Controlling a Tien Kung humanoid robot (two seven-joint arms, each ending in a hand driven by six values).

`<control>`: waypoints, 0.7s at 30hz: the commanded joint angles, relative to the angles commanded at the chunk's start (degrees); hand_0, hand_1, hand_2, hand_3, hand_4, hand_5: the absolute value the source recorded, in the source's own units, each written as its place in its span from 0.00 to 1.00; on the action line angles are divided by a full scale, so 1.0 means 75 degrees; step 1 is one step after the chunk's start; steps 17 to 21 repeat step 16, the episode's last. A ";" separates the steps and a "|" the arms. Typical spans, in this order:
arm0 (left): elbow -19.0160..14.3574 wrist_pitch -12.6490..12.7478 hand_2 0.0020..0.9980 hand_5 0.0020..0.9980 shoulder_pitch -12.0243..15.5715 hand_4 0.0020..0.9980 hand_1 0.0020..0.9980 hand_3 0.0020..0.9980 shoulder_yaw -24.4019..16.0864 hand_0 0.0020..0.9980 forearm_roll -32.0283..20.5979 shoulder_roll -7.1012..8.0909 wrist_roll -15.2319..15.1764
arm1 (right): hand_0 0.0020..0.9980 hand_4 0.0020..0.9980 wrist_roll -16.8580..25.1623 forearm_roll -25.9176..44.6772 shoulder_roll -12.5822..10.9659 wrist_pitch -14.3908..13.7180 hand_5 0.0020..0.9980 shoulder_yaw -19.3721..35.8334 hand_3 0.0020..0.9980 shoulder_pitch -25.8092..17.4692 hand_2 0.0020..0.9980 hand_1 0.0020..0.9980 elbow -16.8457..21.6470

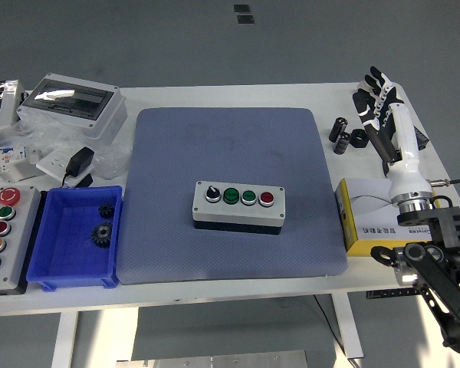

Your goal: Pick up the button,place it on the desk,press the button,press the button

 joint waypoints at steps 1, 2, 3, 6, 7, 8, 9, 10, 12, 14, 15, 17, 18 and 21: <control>0.0000 0.0001 0.52 0.16 0.0004 0.62 0.59 0.58 -0.0002 0.63 -0.0005 -0.0010 0.0002 | 0.87 1.00 -0.0001 -0.0001 0.0008 -0.0009 0.86 0.0002 0.96 -0.0010 0.89 0.87 -0.0006; 0.0000 0.0002 0.52 0.16 0.0007 0.62 0.59 0.58 0.0000 0.63 -0.0015 -0.0019 0.0002 | 0.87 1.00 -0.0004 -0.0005 0.0015 -0.0018 0.86 -0.0003 0.96 -0.0019 0.89 0.87 -0.0012; 0.0000 0.0004 0.52 0.16 0.0007 0.62 0.59 0.58 0.0004 0.63 -0.0027 -0.0026 0.0001 | 0.87 1.00 -0.0009 -0.0019 0.0020 -0.0026 0.86 -0.0013 0.96 -0.0024 0.89 0.87 -0.0015; 0.0000 0.0007 0.52 0.16 -0.0002 0.62 0.59 0.58 0.0015 0.63 -0.0054 -0.0038 -0.0004 | 0.87 1.00 -0.0040 -0.0094 0.0040 -0.0062 0.86 -0.0063 0.96 -0.0027 0.89 0.87 -0.0025; 0.0000 0.0009 0.52 0.16 -0.0005 0.62 0.59 0.58 0.0016 0.63 -0.0063 -0.0038 -0.0006 | 0.87 1.00 -0.0048 -0.0107 0.0046 -0.0068 0.88 -0.0070 0.94 -0.0025 0.88 0.87 -0.0029; 0.0000 0.0011 0.52 0.16 -0.0009 0.62 0.59 0.58 0.0018 0.63 -0.0071 -0.0037 -0.0009 | 0.87 1.00 -0.0057 -0.0117 0.0051 -0.0073 0.88 -0.0076 0.94 -0.0022 0.88 0.87 -0.0034; 0.0000 0.0012 0.52 0.16 -0.0013 0.62 0.59 0.58 0.0023 0.63 -0.0082 -0.0035 -0.0011 | 0.87 1.00 -0.0065 -0.0123 0.0053 -0.0075 0.88 -0.0081 0.94 -0.0020 0.88 0.87 -0.0038; 0.0000 0.0014 0.52 0.16 -0.0015 0.62 0.59 0.58 0.0027 0.63 -0.0090 -0.0033 -0.0014 | 0.87 1.00 -0.0070 -0.0128 0.0054 -0.0076 0.88 -0.0085 0.94 -0.0018 0.88 0.87 -0.0041; 0.0000 0.0016 0.52 0.16 -0.0018 0.62 0.59 0.58 0.0033 0.63 -0.0104 -0.0031 -0.0018 | 0.87 1.00 -0.0087 -0.0145 0.0054 -0.0082 0.88 -0.0097 0.94 -0.0018 0.88 0.87 -0.0045; 0.0000 0.0017 0.52 0.16 -0.0017 0.62 0.59 0.58 0.0035 0.63 -0.0112 -0.0033 -0.0018 | 0.87 1.00 -0.0102 -0.0160 0.0058 -0.0089 0.89 -0.0106 0.93 -0.0020 0.88 0.87 -0.0051; 0.0000 0.0018 0.52 0.16 -0.0016 0.62 0.59 0.58 0.0035 0.63 -0.0114 -0.0035 -0.0017 | 0.87 1.00 -0.0107 -0.0169 0.0061 -0.0094 0.89 -0.0111 0.93 -0.0021 0.88 0.87 -0.0055; 0.0000 0.0018 0.52 0.16 -0.0015 0.62 0.59 0.58 0.0036 0.63 -0.0116 -0.0039 -0.0016 | 0.87 1.00 -0.0113 -0.0182 0.0065 -0.0099 0.89 -0.0116 0.93 -0.0022 0.88 0.87 -0.0059; 0.0000 0.0018 0.52 0.16 -0.0015 0.62 0.59 0.58 0.0036 0.63 -0.0116 -0.0039 -0.0016 | 0.87 1.00 -0.0113 -0.0182 0.0065 -0.0099 0.89 -0.0116 0.93 -0.0022 0.88 0.87 -0.0059; 0.0000 0.0018 0.52 0.16 -0.0015 0.62 0.59 0.58 0.0036 0.63 -0.0116 -0.0039 -0.0016 | 0.87 1.00 -0.0113 -0.0182 0.0065 -0.0099 0.89 -0.0116 0.93 -0.0022 0.88 0.87 -0.0059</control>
